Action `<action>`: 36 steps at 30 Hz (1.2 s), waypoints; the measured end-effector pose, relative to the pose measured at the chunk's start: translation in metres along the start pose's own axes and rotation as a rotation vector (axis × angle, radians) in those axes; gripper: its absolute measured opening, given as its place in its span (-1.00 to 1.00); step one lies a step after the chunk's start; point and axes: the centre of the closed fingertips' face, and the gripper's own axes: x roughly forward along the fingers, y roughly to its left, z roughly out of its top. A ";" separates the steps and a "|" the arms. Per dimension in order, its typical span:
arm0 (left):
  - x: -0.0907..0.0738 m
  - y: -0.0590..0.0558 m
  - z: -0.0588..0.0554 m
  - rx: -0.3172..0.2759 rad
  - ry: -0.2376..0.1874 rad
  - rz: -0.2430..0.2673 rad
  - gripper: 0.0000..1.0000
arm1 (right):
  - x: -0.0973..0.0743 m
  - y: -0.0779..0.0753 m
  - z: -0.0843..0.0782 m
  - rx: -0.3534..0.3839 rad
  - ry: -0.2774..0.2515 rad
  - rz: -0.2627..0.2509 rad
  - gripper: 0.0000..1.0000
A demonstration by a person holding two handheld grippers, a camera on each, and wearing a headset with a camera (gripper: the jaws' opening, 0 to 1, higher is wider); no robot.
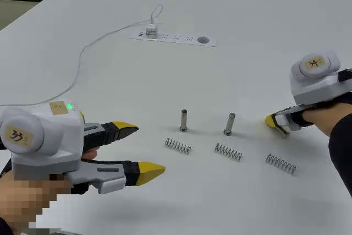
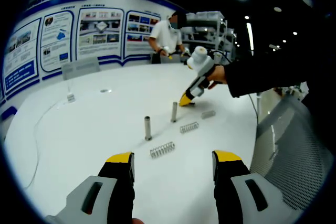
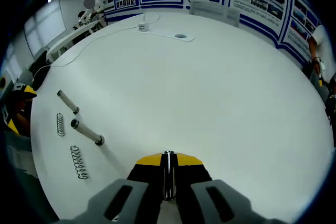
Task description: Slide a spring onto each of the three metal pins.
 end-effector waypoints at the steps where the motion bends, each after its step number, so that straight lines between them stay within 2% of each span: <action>1: 0.000 0.000 0.000 0.000 0.001 0.000 0.22 | -0.003 0.000 0.002 -0.002 -0.008 -0.002 -0.84; 11: 0.004 -0.003 0.006 0.015 -0.010 -0.015 0.22 | -0.028 0.002 0.006 -0.001 -0.063 -0.017 -0.83; 18: 0.002 -0.005 0.009 0.024 -0.016 -0.017 0.22 | -0.040 0.005 0.005 -0.010 -0.091 -0.027 -0.83; 36: 0.000 -0.009 0.013 0.043 -0.016 -0.021 0.22 | -0.053 0.005 -0.001 -0.005 -0.155 -0.048 -0.83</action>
